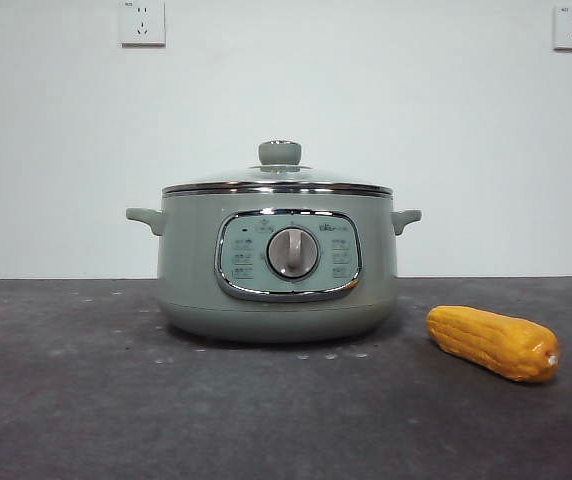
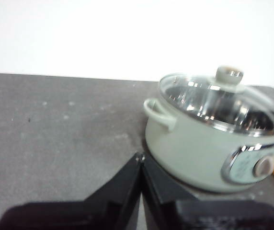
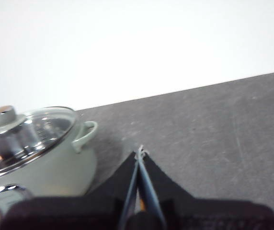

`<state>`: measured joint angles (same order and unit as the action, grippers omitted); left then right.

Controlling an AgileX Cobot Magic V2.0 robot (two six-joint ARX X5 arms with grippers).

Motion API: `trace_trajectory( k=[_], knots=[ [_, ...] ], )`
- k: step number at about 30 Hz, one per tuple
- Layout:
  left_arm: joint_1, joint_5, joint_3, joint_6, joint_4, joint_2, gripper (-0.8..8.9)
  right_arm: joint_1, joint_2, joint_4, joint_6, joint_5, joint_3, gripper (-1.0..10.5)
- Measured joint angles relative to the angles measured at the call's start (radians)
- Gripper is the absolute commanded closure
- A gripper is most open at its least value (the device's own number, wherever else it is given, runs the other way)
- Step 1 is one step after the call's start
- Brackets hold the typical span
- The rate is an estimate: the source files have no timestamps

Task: Pick up the corn,open the lid,put the corn in the pot,close the lid

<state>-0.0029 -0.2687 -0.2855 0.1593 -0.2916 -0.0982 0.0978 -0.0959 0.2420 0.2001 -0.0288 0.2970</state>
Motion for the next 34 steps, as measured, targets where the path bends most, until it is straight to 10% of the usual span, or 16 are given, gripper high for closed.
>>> trace_trajectory(
  k=[20,32,34],
  knots=[
    [-0.004,-0.232,-0.721,-0.160,-0.510,-0.447,8.20,0.000,-0.502,0.679,-0.185,-0.253,0.779,9.6],
    [-0.010,-0.252,-0.753,-0.175,-0.575,-0.509,8.13,0.000,-0.586,0.789,-0.244,-0.271,0.839,9.4],
    [-0.010,-0.315,-0.753,-0.175,-0.575,-0.509,7.27,0.000,-0.590,0.787,-0.246,-0.271,0.840,8.0]
  ],
)
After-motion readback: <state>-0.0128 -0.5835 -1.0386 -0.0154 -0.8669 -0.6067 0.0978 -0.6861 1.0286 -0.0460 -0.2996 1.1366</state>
